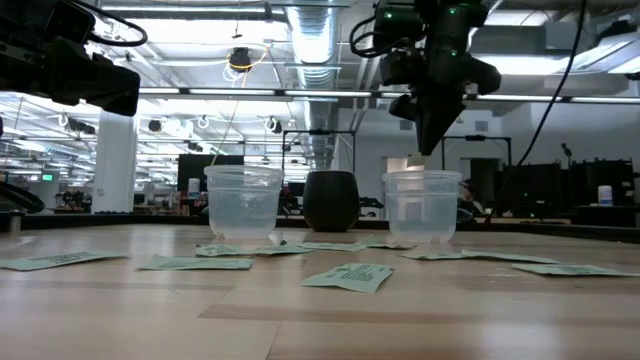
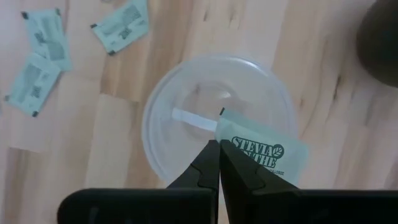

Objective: Pick and place Stevia / Truvia into bins
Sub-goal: Put the stevia packet into the right transparent container

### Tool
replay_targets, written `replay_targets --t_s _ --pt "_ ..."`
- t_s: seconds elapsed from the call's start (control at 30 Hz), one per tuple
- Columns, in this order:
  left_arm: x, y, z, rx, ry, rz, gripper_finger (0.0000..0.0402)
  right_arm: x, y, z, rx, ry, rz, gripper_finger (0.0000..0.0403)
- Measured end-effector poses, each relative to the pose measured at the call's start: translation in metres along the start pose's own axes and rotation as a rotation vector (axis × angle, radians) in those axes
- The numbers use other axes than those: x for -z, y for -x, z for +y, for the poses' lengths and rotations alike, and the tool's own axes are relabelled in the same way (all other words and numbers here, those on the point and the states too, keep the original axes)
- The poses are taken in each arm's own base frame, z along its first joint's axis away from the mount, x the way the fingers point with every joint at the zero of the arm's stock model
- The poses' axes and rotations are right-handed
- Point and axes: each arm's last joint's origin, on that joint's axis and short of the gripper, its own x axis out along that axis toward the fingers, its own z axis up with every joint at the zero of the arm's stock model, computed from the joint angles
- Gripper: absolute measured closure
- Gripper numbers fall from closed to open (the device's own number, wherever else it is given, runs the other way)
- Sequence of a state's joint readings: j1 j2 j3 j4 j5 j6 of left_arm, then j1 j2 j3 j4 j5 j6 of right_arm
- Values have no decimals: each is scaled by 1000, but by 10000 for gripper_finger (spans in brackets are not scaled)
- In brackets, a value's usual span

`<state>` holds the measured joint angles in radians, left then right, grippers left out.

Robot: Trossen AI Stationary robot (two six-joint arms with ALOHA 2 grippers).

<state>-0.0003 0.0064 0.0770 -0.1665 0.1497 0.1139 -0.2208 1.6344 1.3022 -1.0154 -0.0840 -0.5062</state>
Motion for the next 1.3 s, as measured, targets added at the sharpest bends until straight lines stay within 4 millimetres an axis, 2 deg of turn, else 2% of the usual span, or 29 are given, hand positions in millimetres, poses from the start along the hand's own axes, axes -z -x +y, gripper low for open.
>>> replay_targets --t_s 0.23,0.63,1.03,1.3 --pt "0 0 0 0 0 0 401 -4 0 9 -104 19 -45 403" --pt "0 0 0 0 0 0 401 -5 -1 12 -108 -9 -38 401" --pt "0 0 0 0 2 0 401 -4 -1 11 -102 -35 -34 345" --pt "0 0 0 0 3 0 401 -4 -1 15 -116 -81 -8 335"
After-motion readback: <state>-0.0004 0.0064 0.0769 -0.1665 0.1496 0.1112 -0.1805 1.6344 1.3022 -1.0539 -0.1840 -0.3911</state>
